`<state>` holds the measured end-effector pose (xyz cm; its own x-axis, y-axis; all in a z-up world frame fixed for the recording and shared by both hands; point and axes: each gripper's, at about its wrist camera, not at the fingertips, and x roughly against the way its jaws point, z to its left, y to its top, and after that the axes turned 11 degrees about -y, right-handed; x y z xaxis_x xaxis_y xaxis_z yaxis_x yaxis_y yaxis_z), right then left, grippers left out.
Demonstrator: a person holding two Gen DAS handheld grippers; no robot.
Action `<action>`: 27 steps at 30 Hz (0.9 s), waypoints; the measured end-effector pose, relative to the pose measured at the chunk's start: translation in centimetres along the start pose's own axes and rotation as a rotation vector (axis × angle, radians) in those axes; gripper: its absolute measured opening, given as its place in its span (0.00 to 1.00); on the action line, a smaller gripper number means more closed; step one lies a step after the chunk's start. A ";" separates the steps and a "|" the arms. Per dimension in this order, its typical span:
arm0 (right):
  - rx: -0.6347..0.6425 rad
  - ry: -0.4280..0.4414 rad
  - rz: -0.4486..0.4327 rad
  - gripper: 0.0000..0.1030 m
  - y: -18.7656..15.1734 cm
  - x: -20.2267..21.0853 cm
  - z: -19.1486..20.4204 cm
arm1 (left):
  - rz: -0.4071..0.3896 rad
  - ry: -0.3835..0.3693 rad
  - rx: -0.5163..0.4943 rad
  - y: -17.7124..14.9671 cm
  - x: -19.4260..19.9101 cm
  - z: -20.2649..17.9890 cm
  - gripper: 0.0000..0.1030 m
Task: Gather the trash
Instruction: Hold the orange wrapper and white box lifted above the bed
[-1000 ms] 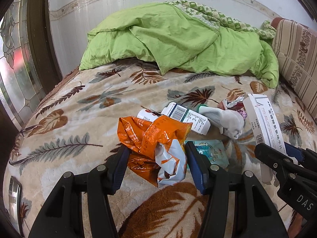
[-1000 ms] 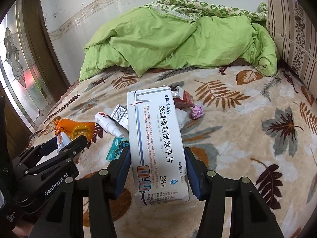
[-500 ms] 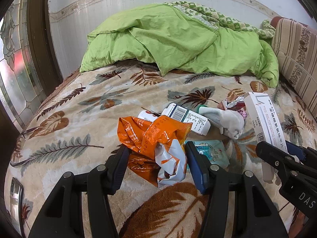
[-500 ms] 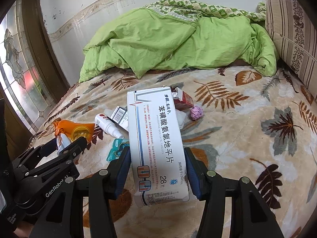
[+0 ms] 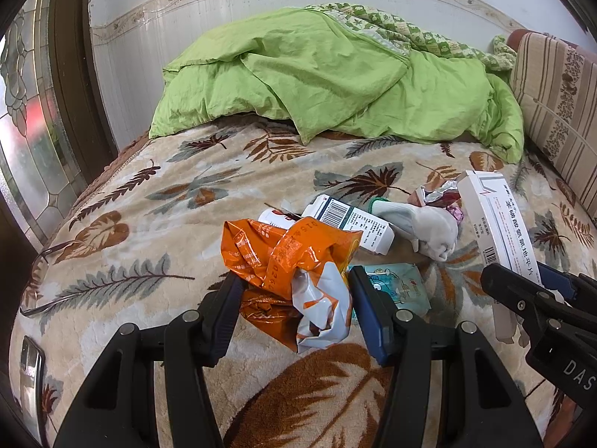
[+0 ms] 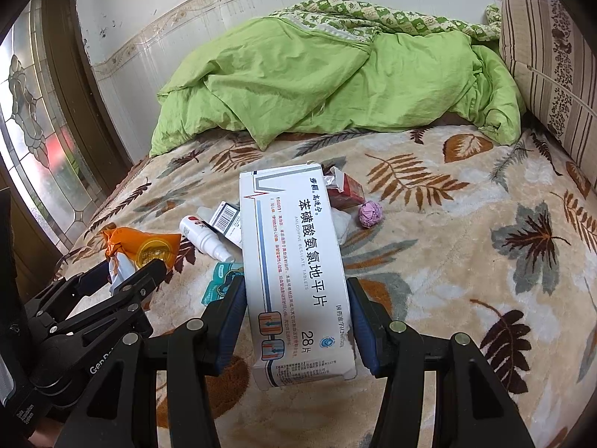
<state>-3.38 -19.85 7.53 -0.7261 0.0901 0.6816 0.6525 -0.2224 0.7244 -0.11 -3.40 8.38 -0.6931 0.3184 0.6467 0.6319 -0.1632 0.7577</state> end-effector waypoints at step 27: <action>-0.039 -0.004 -0.036 0.55 -2.0 4.5 -0.8 | -0.046 0.009 0.033 -1.2 4.5 0.1 0.54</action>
<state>-8.10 -19.76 9.07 -0.7480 0.1028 0.6557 0.6169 -0.2569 0.7440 -3.95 -1.72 10.38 -0.7249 0.3164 0.6119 0.6100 -0.1178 0.7836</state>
